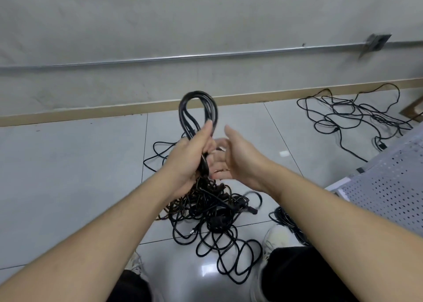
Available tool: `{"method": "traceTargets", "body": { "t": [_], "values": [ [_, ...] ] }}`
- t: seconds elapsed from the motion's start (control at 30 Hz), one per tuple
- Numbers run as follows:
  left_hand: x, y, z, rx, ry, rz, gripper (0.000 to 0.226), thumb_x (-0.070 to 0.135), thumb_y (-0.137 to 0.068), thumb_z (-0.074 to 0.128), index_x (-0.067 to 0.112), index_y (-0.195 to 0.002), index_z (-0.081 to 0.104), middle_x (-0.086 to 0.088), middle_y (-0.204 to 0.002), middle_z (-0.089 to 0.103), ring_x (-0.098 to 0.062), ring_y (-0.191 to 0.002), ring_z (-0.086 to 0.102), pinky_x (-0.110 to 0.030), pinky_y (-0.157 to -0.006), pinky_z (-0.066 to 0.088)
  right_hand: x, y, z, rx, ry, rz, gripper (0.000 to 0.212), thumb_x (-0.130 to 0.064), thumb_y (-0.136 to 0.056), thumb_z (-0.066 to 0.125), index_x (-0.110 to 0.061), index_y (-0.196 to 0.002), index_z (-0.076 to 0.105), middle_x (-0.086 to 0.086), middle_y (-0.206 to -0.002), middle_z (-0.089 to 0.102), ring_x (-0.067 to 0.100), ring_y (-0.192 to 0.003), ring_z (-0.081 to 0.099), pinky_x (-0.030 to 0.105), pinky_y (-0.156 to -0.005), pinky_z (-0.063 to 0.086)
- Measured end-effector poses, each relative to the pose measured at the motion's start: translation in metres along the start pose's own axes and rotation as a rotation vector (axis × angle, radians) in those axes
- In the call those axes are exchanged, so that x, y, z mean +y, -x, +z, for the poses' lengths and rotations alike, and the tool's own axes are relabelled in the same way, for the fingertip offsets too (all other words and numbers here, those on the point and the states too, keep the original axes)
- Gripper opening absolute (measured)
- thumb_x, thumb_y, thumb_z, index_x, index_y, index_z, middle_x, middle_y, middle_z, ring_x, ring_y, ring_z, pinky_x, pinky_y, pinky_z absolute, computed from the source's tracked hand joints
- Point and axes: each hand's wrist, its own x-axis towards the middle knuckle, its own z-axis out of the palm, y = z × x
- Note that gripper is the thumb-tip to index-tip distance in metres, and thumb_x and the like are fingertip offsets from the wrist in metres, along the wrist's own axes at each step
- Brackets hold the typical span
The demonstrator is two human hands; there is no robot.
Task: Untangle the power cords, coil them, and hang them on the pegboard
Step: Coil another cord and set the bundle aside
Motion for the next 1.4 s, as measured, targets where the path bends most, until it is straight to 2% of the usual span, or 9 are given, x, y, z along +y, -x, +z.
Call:
{"method": "traceTargets", "body": {
  "t": [0.17, 0.3, 0.4, 0.47, 0.73, 0.87, 1.1, 1.27, 1.4],
  "values": [
    [0.007, -0.01, -0.016, 0.225, 0.058, 0.017, 0.054, 0.059, -0.098, 0.053, 0.026, -0.058, 0.042, 0.006, -0.064, 0.042, -0.012, -0.05, 0.036, -0.031, -0.053, 0.026, 0.015, 0.004, 0.005, -0.159, 0.565, 0.089, 0.022, -0.029, -0.104, 0.044, -0.022, -0.112, 0.063, 0.005, -0.091, 0.07, 0.018, -0.087, 0.067, 0.039, -0.095, 0.054],
    [0.011, -0.01, -0.018, 0.236, 0.199, -0.029, 0.047, 0.06, -0.096, 0.057, 0.026, -0.066, 0.045, 0.008, -0.067, 0.048, -0.01, -0.048, 0.039, -0.027, -0.05, 0.031, 0.024, -0.008, 0.017, -0.113, 0.861, -0.263, 0.006, -0.024, -0.092, 0.064, -0.028, -0.096, 0.061, 0.01, -0.094, 0.058, 0.023, -0.084, 0.057, 0.04, -0.083, 0.05],
    [0.009, -0.009, -0.016, 0.249, 0.201, -0.003, 0.041, 0.054, -0.097, 0.06, 0.025, -0.07, 0.051, 0.007, -0.068, 0.048, -0.01, -0.05, 0.04, -0.027, -0.049, 0.039, 0.029, -0.014, 0.025, -0.139, 0.925, -0.27, 0.031, -0.041, -0.089, 0.064, -0.01, -0.083, 0.064, 0.009, -0.093, 0.062, 0.025, -0.093, 0.06, 0.043, -0.089, 0.05],
    [0.012, -0.008, -0.021, 0.262, 0.222, 0.005, 0.035, 0.051, -0.099, 0.06, 0.024, -0.077, 0.055, 0.007, -0.069, 0.046, -0.011, -0.05, 0.04, -0.026, -0.048, 0.045, 0.027, -0.014, 0.022, -0.129, 0.945, -0.201, 0.045, -0.048, -0.094, 0.063, -0.005, -0.083, 0.063, -0.002, -0.076, 0.061, 0.013, -0.07, 0.057, 0.033, -0.073, 0.047],
    [0.008, -0.015, -0.044, 0.443, -0.217, 0.129, 0.014, 0.039, -0.098, 0.066, 0.027, -0.103, 0.072, 0.018, -0.085, 0.063, -0.005, -0.078, 0.055, -0.026, -0.081, 0.045, 0.015, -0.011, 0.002, -0.063, 1.219, -0.146, 0.052, -0.057, -0.089, 0.069, -0.02, -0.063, 0.042, -0.004, -0.061, 0.043, 0.015, -0.059, 0.04, 0.032, -0.06, 0.034],
    [0.004, -0.018, -0.048, 0.436, -0.497, 0.147, 0.012, 0.038, -0.098, 0.065, 0.029, -0.09, 0.069, 0.015, -0.081, 0.064, -0.001, -0.078, 0.056, -0.021, -0.071, 0.041, 0.009, -0.006, -0.008, 0.011, 1.339, -0.132, 0.05, -0.059, -0.089, 0.067, -0.013, -0.073, 0.053, -0.001, -0.068, 0.052, 0.017, -0.065, 0.047, 0.032, -0.06, 0.037],
    [-0.002, -0.012, -0.042, 0.187, -1.108, -0.064, 0.034, 0.058, -0.094, 0.061, 0.024, -0.086, 0.061, 0.011, -0.056, 0.051, -0.012, -0.052, 0.048, -0.029, -0.053, 0.035, -0.006, 0.002, -0.014, 0.124, 1.582, -0.352, 0.027, -0.058, -0.084, 0.072, -0.031, -0.084, 0.067, -0.011, -0.069, 0.057, 0.012, -0.073, 0.053, 0.023, -0.054, 0.032],
    [-0.003, -0.011, -0.044, -0.003, -1.034, -0.176, 0.05, 0.062, -0.096, 0.054, 0.016, -0.086, 0.067, 0.003, -0.088, 0.069, -0.017, -0.087, 0.063, -0.033, -0.084, 0.049, -0.015, 0.005, -0.026, 0.174, 1.528, -0.376, 0.045, -0.066, -0.07, 0.079, -0.026, -0.076, 0.062, -0.01, -0.058, 0.062, 0.002, -0.052, 0.055, 0.02, -0.05, 0.029],
    [-0.002, -0.008, -0.059, -0.113, -0.867, -0.246, 0.045, 0.061, -0.093, 0.062, 0.023, -0.069, 0.063, 0.01, -0.071, 0.058, -0.014, -0.069, 0.05, -0.032, -0.067, 0.038, -0.02, 0.009, -0.036, 0.057, 1.411, -0.397, 0.033, -0.052, -0.078, 0.082, -0.022, -0.079, 0.07, -0.006, -0.067, 0.068, 0.007, -0.062, 0.055, 0.017, -0.055, 0.038]
  ]
}}
